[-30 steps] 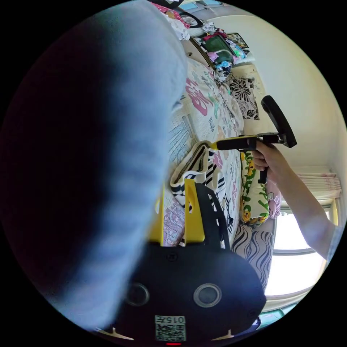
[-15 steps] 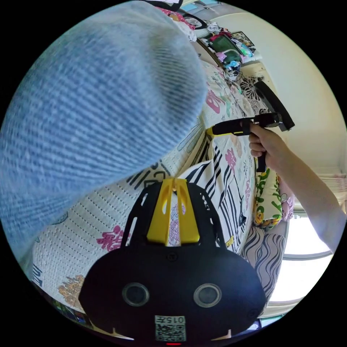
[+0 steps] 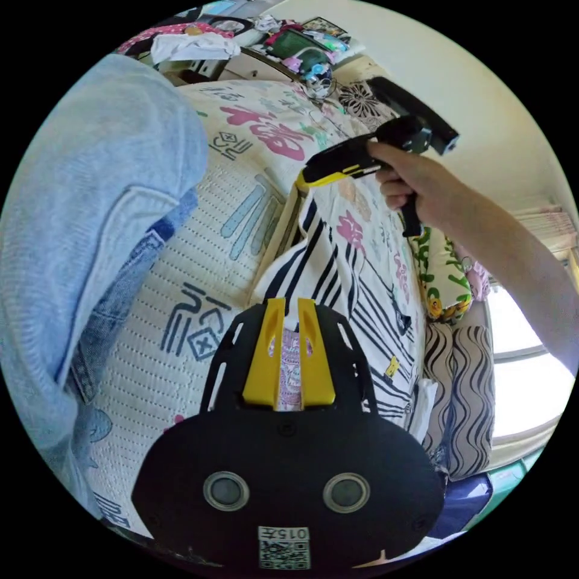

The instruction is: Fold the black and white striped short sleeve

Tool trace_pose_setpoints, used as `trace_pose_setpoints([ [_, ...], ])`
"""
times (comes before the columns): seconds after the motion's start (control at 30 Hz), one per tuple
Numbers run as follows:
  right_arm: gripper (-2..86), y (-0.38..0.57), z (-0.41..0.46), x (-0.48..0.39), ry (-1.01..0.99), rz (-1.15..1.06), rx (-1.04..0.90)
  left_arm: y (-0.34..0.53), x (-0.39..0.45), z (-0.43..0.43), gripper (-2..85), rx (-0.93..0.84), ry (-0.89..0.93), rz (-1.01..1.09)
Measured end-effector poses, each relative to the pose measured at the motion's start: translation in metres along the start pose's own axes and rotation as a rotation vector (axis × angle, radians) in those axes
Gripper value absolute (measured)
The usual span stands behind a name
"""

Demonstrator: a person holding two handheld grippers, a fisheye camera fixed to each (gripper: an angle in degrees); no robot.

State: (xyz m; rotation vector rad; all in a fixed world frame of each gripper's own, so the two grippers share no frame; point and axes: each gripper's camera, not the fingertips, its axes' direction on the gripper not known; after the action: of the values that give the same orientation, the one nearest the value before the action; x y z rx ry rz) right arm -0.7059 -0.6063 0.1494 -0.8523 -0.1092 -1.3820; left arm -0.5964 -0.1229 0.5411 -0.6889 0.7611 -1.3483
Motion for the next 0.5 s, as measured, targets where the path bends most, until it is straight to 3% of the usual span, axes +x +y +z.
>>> trace_pose_setpoints([
  [0.27,10.8,0.039,0.015,0.043,-0.014,0.054,0.042,0.012,-0.003,0.020,-0.9,-0.052,-0.077,0.006],
  [0.4,4.8,0.041,0.033,0.046,-0.062,-0.030,-0.007,0.017,-0.006,0.033,-0.9,-0.064,-0.079,0.004],
  [0.5,-0.1,0.040,0.047,0.054,-0.211,-0.045,-0.029,0.023,-0.012,0.045,-0.9,-0.080,-0.081,0.002],
])
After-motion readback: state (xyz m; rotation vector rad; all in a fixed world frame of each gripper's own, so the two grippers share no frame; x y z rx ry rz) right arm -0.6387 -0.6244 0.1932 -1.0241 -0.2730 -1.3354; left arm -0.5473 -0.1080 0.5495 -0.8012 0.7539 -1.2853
